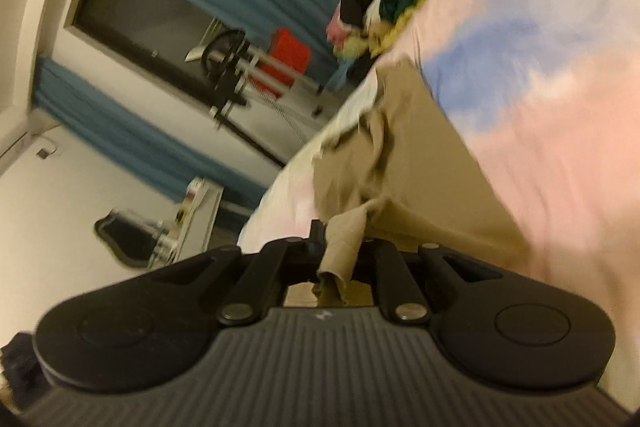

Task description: Fold clothes

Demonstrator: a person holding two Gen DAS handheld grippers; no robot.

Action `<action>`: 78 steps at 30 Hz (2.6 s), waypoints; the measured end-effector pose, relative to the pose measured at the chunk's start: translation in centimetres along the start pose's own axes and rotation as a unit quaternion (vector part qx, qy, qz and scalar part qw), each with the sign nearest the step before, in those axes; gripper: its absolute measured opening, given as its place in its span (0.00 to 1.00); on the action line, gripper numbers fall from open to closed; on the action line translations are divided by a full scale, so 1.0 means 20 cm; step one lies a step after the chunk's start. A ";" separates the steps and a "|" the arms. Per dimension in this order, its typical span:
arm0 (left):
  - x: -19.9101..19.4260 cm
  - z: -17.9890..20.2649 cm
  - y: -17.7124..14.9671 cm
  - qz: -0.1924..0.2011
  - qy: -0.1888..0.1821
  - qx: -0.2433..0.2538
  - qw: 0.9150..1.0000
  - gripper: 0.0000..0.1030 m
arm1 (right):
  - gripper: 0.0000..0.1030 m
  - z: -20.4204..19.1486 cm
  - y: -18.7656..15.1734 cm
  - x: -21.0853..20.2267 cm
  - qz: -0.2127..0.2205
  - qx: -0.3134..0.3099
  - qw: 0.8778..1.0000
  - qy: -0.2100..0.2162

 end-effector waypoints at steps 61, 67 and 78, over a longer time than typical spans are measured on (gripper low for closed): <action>0.16 0.24 -0.48 0.143 0.149 0.360 0.910 1.00 | 0.83 -0.15 -0.14 0.08 0.149 -0.273 0.946 -0.094; 0.24 0.16 -0.47 0.119 0.162 0.334 0.921 1.00 | 0.83 -0.10 -0.14 0.14 0.135 -0.256 0.949 -0.124; 0.29 0.10 -0.46 0.092 0.171 0.302 0.933 1.00 | 0.83 -0.01 -0.11 0.19 0.097 -0.201 0.966 -0.128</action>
Point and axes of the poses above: each gripper's, at about its wrist camera, not at the fingertips, and x roughly the way its jaws point, z to its right, y to its top, the point moved 4 cm from there along x, roughly the way its jaws point, and after that the axes turned 7 degrees about -y, right-handed, at the moved point
